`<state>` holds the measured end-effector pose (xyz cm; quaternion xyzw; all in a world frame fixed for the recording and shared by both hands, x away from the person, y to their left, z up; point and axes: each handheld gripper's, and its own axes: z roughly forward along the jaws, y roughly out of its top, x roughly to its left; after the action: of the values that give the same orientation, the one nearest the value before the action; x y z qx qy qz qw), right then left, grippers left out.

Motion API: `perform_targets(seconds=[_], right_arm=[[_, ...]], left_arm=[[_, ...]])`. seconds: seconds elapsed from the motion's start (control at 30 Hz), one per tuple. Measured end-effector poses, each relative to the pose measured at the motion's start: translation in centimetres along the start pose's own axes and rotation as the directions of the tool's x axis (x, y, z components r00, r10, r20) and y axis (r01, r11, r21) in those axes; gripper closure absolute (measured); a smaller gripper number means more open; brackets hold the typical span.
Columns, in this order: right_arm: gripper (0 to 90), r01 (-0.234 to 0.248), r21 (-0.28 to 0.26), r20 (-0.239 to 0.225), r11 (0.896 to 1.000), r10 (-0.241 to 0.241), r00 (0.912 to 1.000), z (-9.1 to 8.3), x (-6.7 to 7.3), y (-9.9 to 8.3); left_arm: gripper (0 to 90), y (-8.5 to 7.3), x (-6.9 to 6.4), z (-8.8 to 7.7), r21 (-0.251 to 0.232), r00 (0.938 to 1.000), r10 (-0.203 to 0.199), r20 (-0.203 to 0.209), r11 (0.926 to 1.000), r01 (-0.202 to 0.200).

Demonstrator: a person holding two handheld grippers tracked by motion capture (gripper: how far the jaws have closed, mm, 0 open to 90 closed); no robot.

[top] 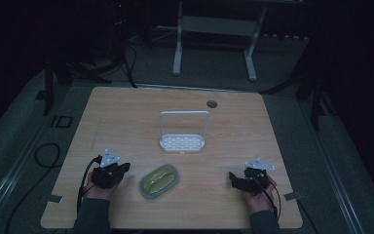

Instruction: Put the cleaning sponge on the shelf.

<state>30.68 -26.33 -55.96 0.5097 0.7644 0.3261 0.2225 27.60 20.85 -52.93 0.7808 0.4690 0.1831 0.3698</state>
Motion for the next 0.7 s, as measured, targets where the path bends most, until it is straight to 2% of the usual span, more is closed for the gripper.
perform_targets(seconds=[0.13,0.17,0.2,0.4,0.57,0.6,0.63,0.7], right_arm=[[16.9,0.0,0.0,0.001,1.0,0.0,1.0,0.0,0.0,0.0],[16.9,0.0,0.0,0.001,1.0,0.0,1.0,0.0,0.0,0.0],[16.9,-0.001,0.0,0.001,1.0,0.001,1.0,0.0,0.0,0.0],[16.9,-0.002,0.0,0.002,1.0,0.002,1.0,0.0,0.0,0.0],[16.9,-0.002,0.0,0.002,1.0,0.002,1.0,0.0,0.0,0.0],[16.9,-0.002,0.0,0.002,1.0,0.002,1.0,0.0,0.0,0.0],[16.9,-0.003,0.0,0.002,1.0,0.003,1.0,0.0,0.0,0.0],[16.9,-0.002,0.0,0.002,1.0,0.002,1.0,0.0,0.0,0.0]], left_arm=[[89.6,0.3,-0.6,-0.5,-0.015,0.9984,0.013,0.055,0.9998,-0.012],[89.7,0.3,-0.6,-0.5,-0.015,0.9984,0.013,0.055,0.9998,-0.012],[89.7,0.4,-1.1,-0.9,-0.017,0.9967,0.034,0.074,0.9993,-0.033],[89.8,0.4,-2.6,-1.7,-0.019,0.9919,0.062,0.111,0.998,-0.06],[89.8,0.8,-4.6,-2.1,-0.022,0.9836,0.105,0.146,0.9944,-0.103],[89.8,0.8,-4.6,-2.1,-0.022,0.9836,0.105,0.146,0.9944,-0.103],[89.8,1.1,-5.5,-2.1,-0.018,0.9786,0.128,0.161,0.9918,-0.126],[89.8,1.2,-5.9,-2.0,-0.018,0.9768,0.133,0.168,0.9911,-0.132]])
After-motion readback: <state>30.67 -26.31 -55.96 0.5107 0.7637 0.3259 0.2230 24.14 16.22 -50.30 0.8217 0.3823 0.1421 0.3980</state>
